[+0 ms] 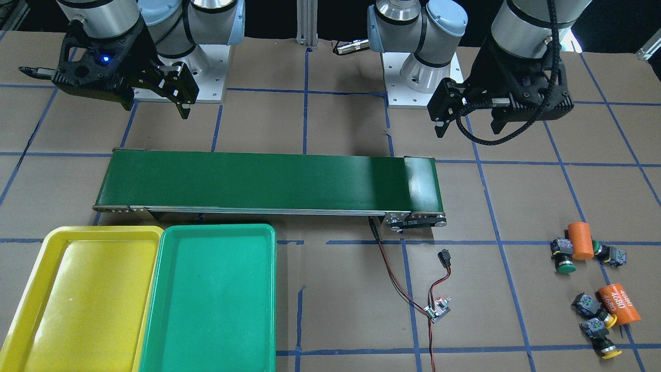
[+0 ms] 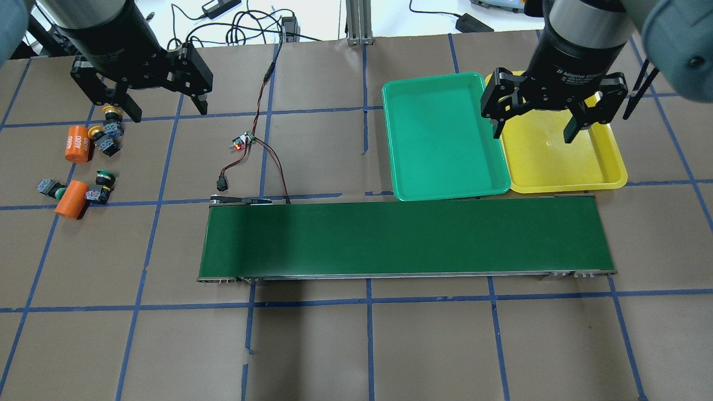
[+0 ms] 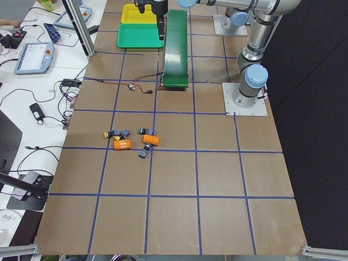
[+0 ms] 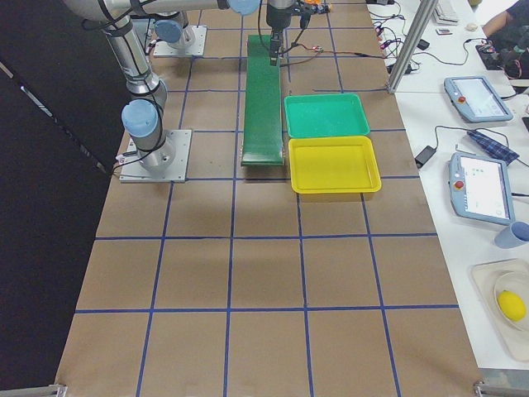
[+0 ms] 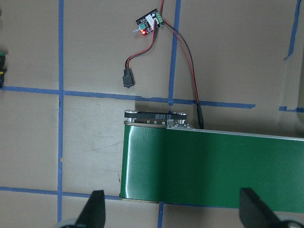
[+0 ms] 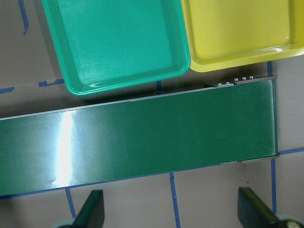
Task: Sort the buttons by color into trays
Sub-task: 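Move the left gripper down to the pile of buttons and cylinders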
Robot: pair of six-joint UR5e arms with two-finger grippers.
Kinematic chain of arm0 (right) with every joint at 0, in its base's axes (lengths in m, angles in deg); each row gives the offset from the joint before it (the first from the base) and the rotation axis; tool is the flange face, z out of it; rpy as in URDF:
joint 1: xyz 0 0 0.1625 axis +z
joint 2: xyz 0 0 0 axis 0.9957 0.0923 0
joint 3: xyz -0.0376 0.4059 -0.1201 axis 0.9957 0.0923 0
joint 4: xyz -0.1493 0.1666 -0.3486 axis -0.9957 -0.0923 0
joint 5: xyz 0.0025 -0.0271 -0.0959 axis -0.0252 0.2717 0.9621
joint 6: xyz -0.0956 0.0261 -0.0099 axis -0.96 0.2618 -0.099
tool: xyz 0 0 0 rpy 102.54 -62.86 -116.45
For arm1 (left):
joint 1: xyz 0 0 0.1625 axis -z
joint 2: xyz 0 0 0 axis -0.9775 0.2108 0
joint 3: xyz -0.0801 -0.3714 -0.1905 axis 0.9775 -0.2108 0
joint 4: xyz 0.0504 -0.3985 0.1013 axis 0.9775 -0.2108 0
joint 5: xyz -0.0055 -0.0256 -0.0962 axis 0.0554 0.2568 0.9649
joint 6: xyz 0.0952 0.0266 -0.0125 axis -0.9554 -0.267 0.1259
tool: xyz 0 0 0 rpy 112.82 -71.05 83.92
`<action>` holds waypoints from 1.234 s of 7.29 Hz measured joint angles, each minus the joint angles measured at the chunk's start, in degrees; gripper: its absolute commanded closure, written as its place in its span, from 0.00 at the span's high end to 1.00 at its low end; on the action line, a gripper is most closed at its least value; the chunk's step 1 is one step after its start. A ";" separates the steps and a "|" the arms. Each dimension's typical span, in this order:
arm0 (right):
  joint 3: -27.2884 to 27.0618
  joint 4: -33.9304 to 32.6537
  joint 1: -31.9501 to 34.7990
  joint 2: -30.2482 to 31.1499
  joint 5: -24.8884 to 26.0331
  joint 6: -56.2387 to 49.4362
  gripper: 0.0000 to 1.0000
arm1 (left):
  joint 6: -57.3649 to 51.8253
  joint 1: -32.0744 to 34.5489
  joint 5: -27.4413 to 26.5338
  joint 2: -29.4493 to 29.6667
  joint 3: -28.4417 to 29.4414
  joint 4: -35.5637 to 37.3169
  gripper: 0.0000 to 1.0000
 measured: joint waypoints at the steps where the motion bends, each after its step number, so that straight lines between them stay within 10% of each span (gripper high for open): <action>1: 0.01 -0.01 0.02 0.00 0.00 0.02 1.00 | -0.76 -0.09 0.04 0.11 0.49 -0.45 1.00; 9: -0.07 -0.06 -0.04 0.00 0.00 0.02 1.00 | -40.97 -30.05 0.01 12.14 -5.69 15.12 1.00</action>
